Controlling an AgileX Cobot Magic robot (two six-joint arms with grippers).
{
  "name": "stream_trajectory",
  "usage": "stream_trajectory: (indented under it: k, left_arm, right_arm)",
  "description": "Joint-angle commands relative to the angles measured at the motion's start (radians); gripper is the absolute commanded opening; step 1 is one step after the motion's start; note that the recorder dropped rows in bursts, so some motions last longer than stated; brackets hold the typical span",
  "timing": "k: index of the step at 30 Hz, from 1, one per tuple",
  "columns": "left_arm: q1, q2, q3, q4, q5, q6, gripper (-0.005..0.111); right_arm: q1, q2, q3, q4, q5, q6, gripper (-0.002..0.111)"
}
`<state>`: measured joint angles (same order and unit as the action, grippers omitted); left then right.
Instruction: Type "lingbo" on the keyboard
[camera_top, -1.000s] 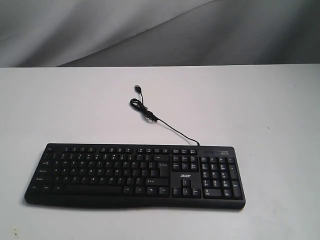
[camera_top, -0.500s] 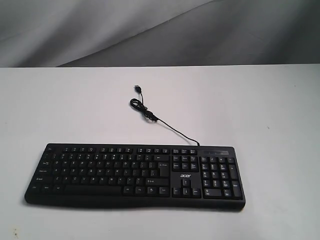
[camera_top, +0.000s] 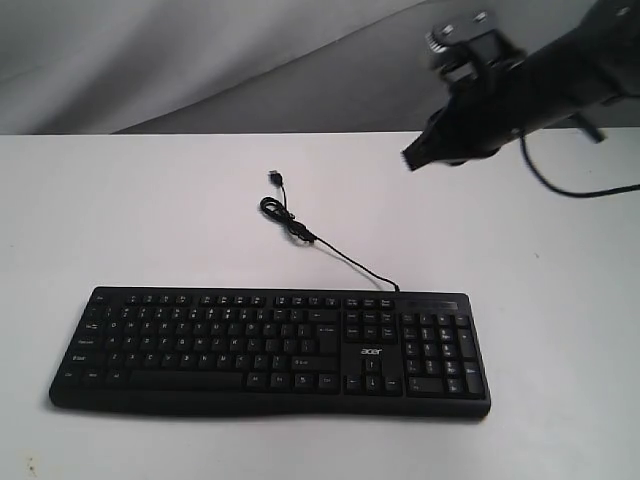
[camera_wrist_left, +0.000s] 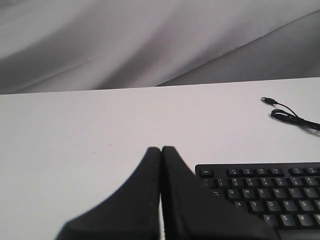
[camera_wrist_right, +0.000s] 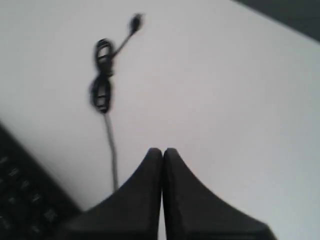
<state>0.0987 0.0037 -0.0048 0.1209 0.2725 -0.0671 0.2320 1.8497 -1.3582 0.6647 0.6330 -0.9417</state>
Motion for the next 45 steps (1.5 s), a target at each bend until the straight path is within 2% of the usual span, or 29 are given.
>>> stream_trajectory:
  k: [1,6,12,15,19,37,45]
  left_arm:
    - [0.001,-0.004,0.005,-0.004,-0.007,-0.002,0.001]
    - [0.001,-0.004,0.005,-0.004,-0.007,-0.002,0.001]
    - [0.001,-0.004,0.005,-0.004,-0.007,-0.002,0.001]
    - [0.001,-0.004,0.005,-0.004,-0.007,-0.002,0.001]
    - [0.001,-0.004,0.005,-0.004,-0.007,-0.002,0.001]
    - [0.001,-0.004,0.005,-0.004,-0.007,-0.002,0.001]
    - [0.001,-0.004,0.005,-0.004,-0.007,-0.002,0.001]
  right_arm:
    - [0.102,0.138,-0.069,0.171,0.139,-0.229,0.0]
    - [0.237,0.23,-0.109,0.173,0.164,-0.295,0.0]
    - [0.388,0.238,-0.104,0.118,0.127,-0.31,0.0]
    - [0.438,0.243,-0.104,0.002,0.044,-0.209,0.0]
    - [0.457,0.261,-0.104,-0.12,0.036,-0.092,0.0]
    - [0.501,0.272,-0.1,-0.144,0.064,-0.088,0.0]
    - [0.503,0.272,-0.07,-0.149,0.006,-0.101,0.0]
